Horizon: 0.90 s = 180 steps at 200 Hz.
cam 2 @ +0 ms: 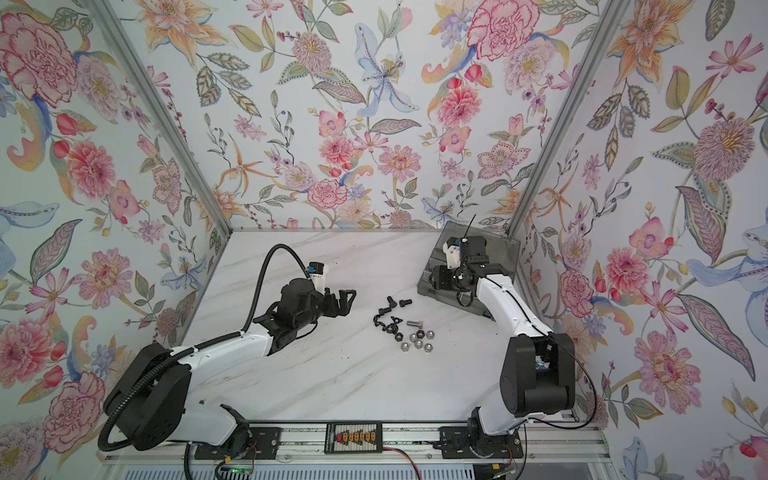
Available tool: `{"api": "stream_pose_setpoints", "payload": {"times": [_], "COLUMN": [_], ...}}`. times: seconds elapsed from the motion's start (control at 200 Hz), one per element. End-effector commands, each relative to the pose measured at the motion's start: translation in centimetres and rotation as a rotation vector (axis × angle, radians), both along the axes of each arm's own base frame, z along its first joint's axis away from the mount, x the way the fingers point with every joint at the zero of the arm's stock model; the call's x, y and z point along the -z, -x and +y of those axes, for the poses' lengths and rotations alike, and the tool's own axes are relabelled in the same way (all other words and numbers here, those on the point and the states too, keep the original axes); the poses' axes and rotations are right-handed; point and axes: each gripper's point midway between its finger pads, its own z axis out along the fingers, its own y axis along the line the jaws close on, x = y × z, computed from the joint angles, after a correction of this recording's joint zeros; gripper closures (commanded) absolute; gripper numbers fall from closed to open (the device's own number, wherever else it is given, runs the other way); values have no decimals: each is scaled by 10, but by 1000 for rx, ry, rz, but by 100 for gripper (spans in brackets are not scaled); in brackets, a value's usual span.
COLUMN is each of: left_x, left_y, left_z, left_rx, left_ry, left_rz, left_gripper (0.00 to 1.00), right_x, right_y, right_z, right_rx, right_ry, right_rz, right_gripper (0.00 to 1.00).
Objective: Sort the screws and nuts into containers
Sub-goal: 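Open the right gripper to drop the wing nut and return to the pile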
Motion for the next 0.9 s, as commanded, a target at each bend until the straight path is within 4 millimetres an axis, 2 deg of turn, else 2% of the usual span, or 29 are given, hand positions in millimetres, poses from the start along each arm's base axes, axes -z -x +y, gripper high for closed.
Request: {"api": "stream_pose_setpoints", "payload": {"times": [0.0,0.145,0.32,0.455,0.626,0.896], "left_x": [-4,0,-1,1,5,9], "left_y": [2,4,6,8,10,12], "left_z": [-10,-11,-9,-8,-6,-2], "left_rx": [27,35,34,30,30,17], "left_ry": [36,37,38,41,35,28], "left_rz": [-2,8,6,10,18,28], "left_gripper": [1,1,0,1,1,1], "right_x": [6,21,41,52,55,61], "right_y": [28,54,69,72,69,67], "right_z": [12,25,36,45,63,102], "right_rx": [-8,-40,-84,-119,-212,-366], "right_ry": [-8,31,54,66,97,87], "right_rz": [34,60,104,111,65,16], "right_gripper": [45,44,44,45,45,46]}}
